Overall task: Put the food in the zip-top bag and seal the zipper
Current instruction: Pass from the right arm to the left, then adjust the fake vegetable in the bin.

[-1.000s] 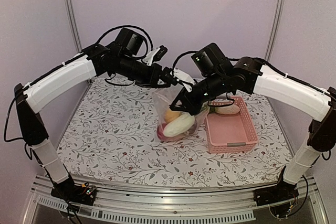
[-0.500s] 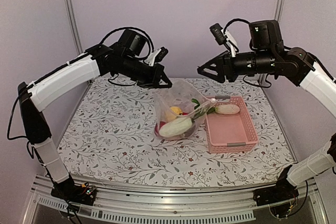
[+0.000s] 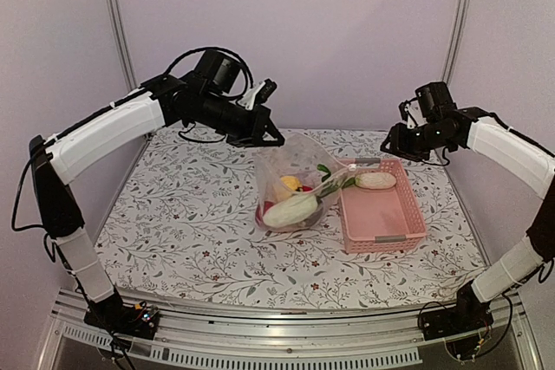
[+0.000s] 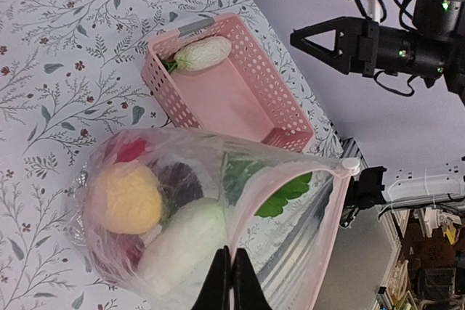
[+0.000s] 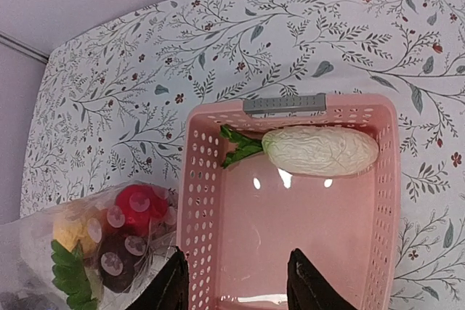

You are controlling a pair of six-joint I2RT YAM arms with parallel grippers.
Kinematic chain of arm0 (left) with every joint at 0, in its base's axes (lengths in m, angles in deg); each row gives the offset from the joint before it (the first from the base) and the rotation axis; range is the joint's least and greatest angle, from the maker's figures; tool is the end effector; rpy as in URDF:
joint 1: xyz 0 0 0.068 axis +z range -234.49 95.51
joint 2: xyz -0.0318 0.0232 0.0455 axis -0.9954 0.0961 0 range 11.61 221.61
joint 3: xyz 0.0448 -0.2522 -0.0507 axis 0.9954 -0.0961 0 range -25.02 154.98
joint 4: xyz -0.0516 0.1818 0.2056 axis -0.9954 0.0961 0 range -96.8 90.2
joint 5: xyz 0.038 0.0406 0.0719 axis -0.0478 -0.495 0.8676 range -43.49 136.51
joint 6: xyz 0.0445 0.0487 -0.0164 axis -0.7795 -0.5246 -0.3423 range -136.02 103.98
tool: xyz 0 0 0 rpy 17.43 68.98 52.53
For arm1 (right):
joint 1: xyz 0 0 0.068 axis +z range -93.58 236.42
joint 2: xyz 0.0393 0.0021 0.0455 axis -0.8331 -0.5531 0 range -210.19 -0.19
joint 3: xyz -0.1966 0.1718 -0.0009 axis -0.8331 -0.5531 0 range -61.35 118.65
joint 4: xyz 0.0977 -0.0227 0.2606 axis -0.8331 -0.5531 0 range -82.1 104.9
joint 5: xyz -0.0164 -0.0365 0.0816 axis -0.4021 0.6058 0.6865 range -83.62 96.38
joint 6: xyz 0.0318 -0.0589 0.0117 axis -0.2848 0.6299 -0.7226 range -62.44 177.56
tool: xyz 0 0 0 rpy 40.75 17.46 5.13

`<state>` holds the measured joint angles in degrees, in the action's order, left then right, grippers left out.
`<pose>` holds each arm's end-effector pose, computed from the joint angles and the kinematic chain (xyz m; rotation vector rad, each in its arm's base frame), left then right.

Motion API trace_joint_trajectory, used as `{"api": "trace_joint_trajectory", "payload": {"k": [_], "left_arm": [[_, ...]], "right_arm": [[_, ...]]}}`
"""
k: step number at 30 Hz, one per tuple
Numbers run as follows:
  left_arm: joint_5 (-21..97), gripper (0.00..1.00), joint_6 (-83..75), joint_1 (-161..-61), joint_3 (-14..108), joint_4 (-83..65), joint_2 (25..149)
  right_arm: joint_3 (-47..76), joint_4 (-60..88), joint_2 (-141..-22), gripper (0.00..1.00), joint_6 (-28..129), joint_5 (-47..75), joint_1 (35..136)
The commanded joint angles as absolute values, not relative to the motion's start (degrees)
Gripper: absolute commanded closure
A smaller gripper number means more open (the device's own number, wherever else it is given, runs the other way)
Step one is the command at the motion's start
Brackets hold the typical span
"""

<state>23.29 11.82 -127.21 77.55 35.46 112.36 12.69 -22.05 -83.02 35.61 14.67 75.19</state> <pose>0.2964 -0.3031 0.3487 0.5473 2.3967 -1.0629 0.3268 0.1195 0.2908 -0.0042 2.4187 0.5064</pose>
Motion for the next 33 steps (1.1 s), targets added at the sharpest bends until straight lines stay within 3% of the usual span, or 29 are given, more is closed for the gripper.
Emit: {"api": "trace_joint_trajectory", "payload": {"k": [1,15,24,28,33], "left_arm": [[22.3,1.00,12.7,-126.7,77.1,34.0,109.2],[22.9,1.00,15.1,-126.8,76.3,33.8,108.9],[22.3,1.00,15.2,-126.8,76.5,33.8,109.1],[21.8,1.00,14.8,-126.8,77.2,33.8,109.7],[22.3,1.00,14.1,-126.7,77.7,33.9,110.1]], "right_arm": [[13.5,-23.1,-91.9,0.55,32.0,12.3,75.3],[27.7,-21.4,-113.4,0.56,38.6,9.7,74.9],[23.5,-15.9,-117.9,0.56,42.8,8.4,74.9],[13.8,-15.4,-115.1,0.56,41.3,10.9,76.5],[3.3,-18.6,-101.1,0.54,35.6,15.5,85.0]]}}
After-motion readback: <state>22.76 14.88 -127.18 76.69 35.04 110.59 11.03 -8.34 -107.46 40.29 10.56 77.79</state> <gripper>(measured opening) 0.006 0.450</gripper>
